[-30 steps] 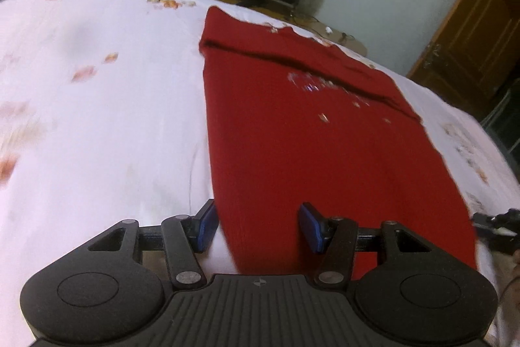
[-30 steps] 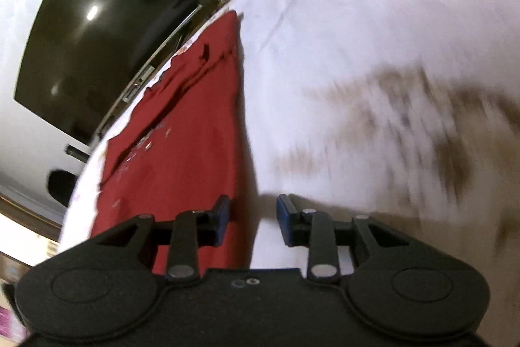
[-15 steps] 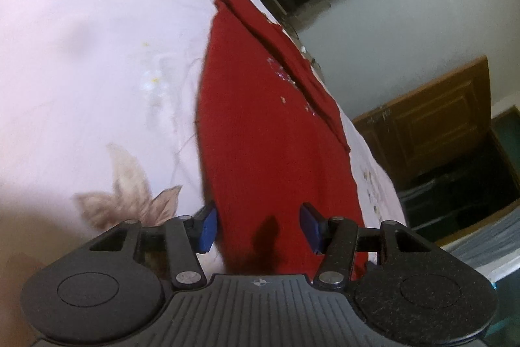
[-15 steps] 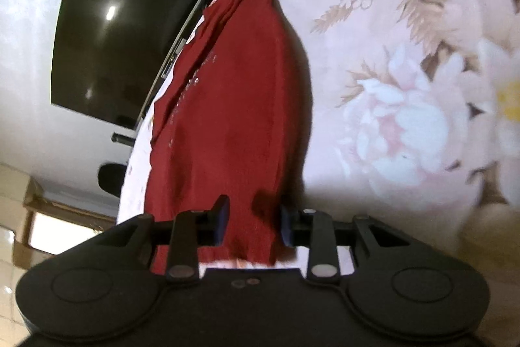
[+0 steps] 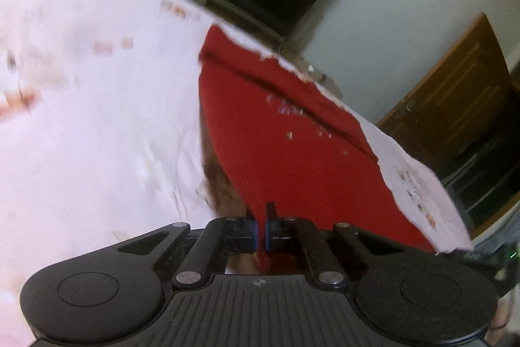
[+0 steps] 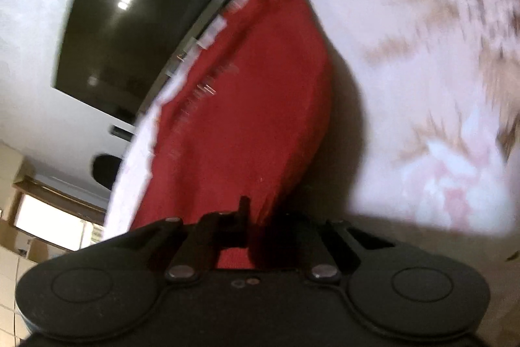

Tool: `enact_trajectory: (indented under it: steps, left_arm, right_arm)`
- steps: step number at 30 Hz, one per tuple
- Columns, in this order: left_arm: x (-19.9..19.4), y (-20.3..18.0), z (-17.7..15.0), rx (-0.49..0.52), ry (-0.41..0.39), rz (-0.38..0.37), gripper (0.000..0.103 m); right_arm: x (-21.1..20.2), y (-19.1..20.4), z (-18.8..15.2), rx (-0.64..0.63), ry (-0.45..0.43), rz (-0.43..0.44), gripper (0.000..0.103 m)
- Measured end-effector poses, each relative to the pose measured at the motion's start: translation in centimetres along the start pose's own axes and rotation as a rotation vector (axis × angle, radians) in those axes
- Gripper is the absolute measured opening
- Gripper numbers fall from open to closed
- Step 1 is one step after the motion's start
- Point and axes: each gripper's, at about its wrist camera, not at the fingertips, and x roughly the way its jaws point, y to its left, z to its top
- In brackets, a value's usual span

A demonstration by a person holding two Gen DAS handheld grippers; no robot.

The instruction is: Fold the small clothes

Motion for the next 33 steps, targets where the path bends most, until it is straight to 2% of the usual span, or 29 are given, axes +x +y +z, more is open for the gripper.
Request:
enact_trajectory:
  steps: [2, 4, 5, 6, 7, 9, 12, 17, 22, 26, 29, 33]
  left_arm:
    - [-0.3, 0.5, -0.1, 0.020, 0.012, 0.025, 0.003]
    - [1.2, 1.3, -1.1, 0.060, 0.074, 0.085, 0.003]
    - [1.5, 1.7, -1.7, 0.093, 0.065, 0.085, 0.003]
    - [1.4, 2.2, -2.0, 0.069, 0.036, 0.066, 0.003]
    - [1.3, 2.4, -1.9, 0.034, 0.039, 0.063, 0.003]
    - [1.2, 1.7, -2.0, 0.066, 0.035, 0.085, 0.003]
    - [1.1, 1.4, -2.2, 0.076, 0.025, 0.087, 0.003]
    - [0.8, 1.6, -2.4, 0.071, 0.022, 0.083, 0.003]
    - [1.2, 1.8, -2.7, 0.077, 0.011, 0.077, 0.003]
    - [-0.5, 1.6, -2.6, 0.080, -0.063, 0.038, 0.003]
    - [-2.1, 1.0, -1.9, 0.131, -0.128, 0.008, 0.003]
    - [-2.4, 0.1, 0.5, 0.187, -0.185, -0.024, 0.003]
  right_arm:
    - [-1.1, 1.0, 0.5, -0.052, -0.022, 0.003, 0.005]
    - [-1.0, 1.0, 0.8, -0.093, -0.005, -0.027, 0.005]
    - [-0.3, 0.6, 0.7, -0.115, 0.021, -0.065, 0.005]
    - [0.9, -0.2, 0.3, -0.149, 0.071, -0.146, 0.000]
    - [1.1, -1.1, -0.1, -0.158, 0.055, -0.120, 0.000]
    - [0.9, -1.9, 0.3, -0.071, 0.053, -0.095, 0.000]
    - [0.9, -0.7, -0.4, -0.132, 0.037, -0.139, 0.001]
    - [0.6, -1.2, -0.4, -0.083, 0.034, -0.121, 0.001]
    - [0.9, -0.6, -0.5, -0.103, 0.025, -0.153, 0.001]
    - [0.6, 0.7, -0.6, -0.148, 0.003, -0.179, 0.006]
    - [-0.5, 2.6, -0.2, -0.233, -0.037, -0.177, 0.006]
    - [-1.9, 5.7, 0.9, -0.369, -0.129, -0.184, 0.005]
